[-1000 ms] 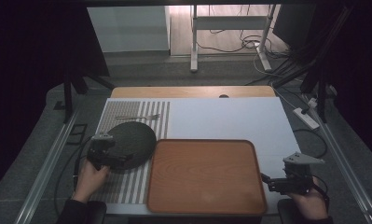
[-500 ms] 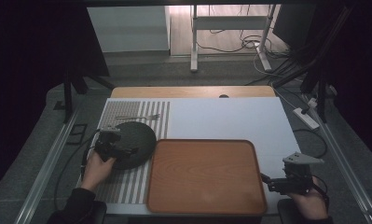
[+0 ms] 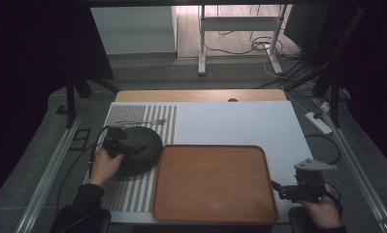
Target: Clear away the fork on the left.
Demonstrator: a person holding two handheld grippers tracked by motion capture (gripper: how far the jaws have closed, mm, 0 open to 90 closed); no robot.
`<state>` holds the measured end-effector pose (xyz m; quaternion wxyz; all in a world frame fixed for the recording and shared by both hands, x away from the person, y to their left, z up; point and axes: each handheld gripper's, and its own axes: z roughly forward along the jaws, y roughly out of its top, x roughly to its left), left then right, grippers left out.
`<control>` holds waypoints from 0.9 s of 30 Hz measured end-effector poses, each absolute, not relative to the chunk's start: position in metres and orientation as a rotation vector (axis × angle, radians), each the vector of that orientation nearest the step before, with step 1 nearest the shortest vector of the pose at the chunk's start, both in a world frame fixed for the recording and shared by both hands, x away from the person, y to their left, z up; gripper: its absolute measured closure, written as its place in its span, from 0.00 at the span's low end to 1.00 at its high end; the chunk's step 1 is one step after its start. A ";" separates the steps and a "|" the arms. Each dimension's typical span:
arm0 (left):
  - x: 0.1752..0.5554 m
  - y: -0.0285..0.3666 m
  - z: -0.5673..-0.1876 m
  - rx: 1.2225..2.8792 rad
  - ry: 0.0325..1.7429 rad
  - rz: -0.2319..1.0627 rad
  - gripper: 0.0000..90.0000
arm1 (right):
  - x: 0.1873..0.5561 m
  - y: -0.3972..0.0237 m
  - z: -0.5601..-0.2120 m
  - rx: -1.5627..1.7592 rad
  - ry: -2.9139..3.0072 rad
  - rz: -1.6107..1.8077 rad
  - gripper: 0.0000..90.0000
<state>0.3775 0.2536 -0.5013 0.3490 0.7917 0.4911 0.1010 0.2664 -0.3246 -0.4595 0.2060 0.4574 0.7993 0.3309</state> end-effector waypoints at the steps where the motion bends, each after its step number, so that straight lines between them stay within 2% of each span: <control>1: 0.380 0.253 -0.501 2.055 1.274 0.263 0.00 | 0.266 -0.325 -0.460 1.275 2.227 0.922 0.00; 27: 0.440 0.249 -0.503 2.114 1.305 0.286 0.00 | 0.267 -0.325 -0.460 1.277 2.235 0.918 0.00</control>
